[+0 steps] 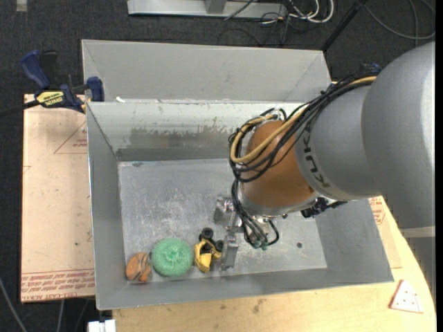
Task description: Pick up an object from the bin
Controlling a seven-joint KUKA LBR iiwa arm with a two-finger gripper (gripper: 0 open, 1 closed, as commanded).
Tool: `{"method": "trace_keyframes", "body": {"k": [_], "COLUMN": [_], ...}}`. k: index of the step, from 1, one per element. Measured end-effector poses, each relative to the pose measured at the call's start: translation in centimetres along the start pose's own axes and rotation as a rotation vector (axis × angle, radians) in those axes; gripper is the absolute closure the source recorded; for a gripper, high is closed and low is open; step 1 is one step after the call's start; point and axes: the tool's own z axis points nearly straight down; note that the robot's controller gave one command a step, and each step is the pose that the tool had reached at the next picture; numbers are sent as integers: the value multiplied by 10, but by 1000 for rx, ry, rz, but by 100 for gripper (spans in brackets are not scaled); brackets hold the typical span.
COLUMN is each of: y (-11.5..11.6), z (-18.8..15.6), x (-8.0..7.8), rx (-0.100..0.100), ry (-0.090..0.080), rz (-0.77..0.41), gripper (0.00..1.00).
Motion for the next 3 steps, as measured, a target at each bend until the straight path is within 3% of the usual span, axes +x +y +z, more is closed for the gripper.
{"method": "trace_keyframes", "body": {"k": [1, 2, 3], "y": [49, 49, 63], "z": [12, 12, -89], "x": [-2, -2, 18], "rx": [-1, -1, 0], "ry": [-10, -10, -7], "rz": [-469, -468, -499], "gripper": [100, 100, 100]}}
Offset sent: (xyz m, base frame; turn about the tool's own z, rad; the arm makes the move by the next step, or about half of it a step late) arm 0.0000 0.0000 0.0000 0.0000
